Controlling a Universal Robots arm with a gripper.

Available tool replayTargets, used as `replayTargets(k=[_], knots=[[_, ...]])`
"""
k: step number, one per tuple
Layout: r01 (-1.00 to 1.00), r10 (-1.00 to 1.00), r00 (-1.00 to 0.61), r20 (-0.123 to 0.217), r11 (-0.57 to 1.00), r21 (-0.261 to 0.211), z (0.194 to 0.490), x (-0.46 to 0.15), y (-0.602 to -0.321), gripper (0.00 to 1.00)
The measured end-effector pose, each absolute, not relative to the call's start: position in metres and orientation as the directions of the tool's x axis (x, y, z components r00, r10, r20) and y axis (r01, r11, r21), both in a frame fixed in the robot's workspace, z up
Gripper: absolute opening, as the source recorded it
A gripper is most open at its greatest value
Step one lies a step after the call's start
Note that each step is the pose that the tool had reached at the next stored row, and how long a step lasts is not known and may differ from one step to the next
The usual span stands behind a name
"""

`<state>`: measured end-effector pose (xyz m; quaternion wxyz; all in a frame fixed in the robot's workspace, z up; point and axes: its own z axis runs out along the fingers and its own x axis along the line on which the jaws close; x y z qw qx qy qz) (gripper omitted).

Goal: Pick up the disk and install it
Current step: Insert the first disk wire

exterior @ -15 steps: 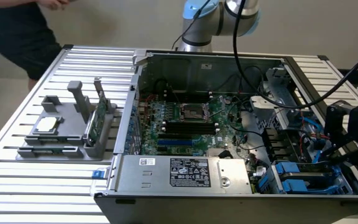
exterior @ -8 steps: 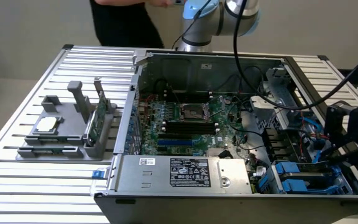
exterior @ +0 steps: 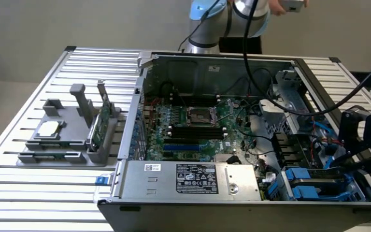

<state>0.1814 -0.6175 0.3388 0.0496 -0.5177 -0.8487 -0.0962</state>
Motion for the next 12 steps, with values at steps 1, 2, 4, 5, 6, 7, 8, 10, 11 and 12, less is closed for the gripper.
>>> replayTargets(k=[1, 2, 4, 5, 6, 7, 8, 10, 11, 12], knots=[[0.888, 0.869, -0.459, 0.185, 0.446, 0.113, 0.3388, 0.1813, -0.6189, 0.25], [0.888, 0.868, -0.460, 0.187, 0.446, 0.114, 0.3388, 0.1813, -0.6203, 0.25], [0.887, 0.865, -0.462, 0.196, 0.447, 0.118, 0.3389, 0.1813, -0.6214, 0.25], [0.886, 0.862, -0.464, 0.203, 0.448, 0.122, 0.3389, 0.1812, -0.6215, 0.25], [0.884, 0.859, -0.467, 0.209, 0.450, 0.125, 0.3388, 0.1809, -0.6216, 0.25], [0.883, 0.857, -0.470, 0.213, 0.453, 0.127, 0.3389, 0.1807, -0.6216, 0.25], [0.881, 0.854, -0.473, 0.215, 0.455, 0.128, 0.3388, 0.1806, -0.6218, 0.25], [0.877, 0.850, -0.480, 0.217, 0.462, 0.129, 0.3389, 0.1805, -0.6223, 0.25], [0.875, 0.848, -0.484, 0.217, 0.466, 0.129, 0.3388, 0.1804, -0.6225, 0.25], [0.872, 0.845, -0.489, 0.218, 0.471, 0.130, 0.3389, 0.1805, -0.6226, 0.25]])
